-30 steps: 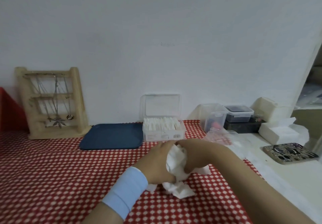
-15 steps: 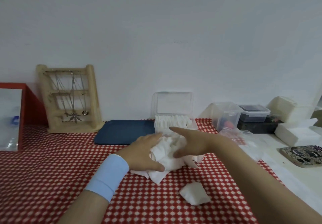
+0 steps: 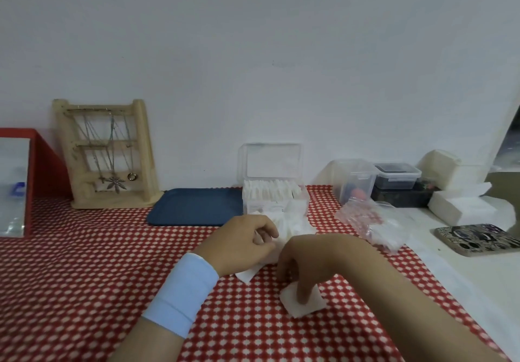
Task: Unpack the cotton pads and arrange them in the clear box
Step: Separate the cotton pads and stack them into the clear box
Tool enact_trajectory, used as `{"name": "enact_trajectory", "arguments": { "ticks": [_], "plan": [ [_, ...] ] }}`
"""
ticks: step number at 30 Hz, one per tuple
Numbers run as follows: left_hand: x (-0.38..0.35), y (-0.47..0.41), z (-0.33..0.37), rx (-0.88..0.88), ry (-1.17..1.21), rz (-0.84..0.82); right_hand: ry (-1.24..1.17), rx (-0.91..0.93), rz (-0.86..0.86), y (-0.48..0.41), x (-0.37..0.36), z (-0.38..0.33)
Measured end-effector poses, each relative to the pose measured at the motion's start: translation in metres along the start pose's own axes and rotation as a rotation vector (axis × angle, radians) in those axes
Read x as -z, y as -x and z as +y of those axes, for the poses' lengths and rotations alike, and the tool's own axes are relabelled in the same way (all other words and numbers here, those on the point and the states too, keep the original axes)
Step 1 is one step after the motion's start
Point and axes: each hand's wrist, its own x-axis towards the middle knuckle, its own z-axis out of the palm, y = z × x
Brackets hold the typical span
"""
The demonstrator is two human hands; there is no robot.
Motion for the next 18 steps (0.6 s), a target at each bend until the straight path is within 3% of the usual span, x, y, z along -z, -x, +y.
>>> {"name": "enact_trajectory", "arguments": {
  "ticks": [3, 6, 9, 12, 18],
  "plan": [
    [0.005, -0.001, -0.004, 0.012, 0.060, 0.022, -0.002, -0.014, 0.073, 0.003, 0.007, 0.001],
    [0.018, -0.011, -0.003, 0.018, 0.189, 0.052, -0.164, 0.068, 0.282, 0.008, 0.026, 0.006],
    [0.036, -0.027, 0.004, 0.189, 0.536, 0.046, -0.460, 0.124, 0.502, 0.006, 0.046, 0.011],
    [0.052, -0.038, 0.006, 0.267, 0.845, -0.015, -0.675, 0.039, 0.655, -0.007, 0.062, 0.016],
    [0.059, -0.056, -0.011, 0.197, 0.719, 0.032, -0.828, -0.008, 0.698, -0.040, 0.071, 0.018]
  ]
}}
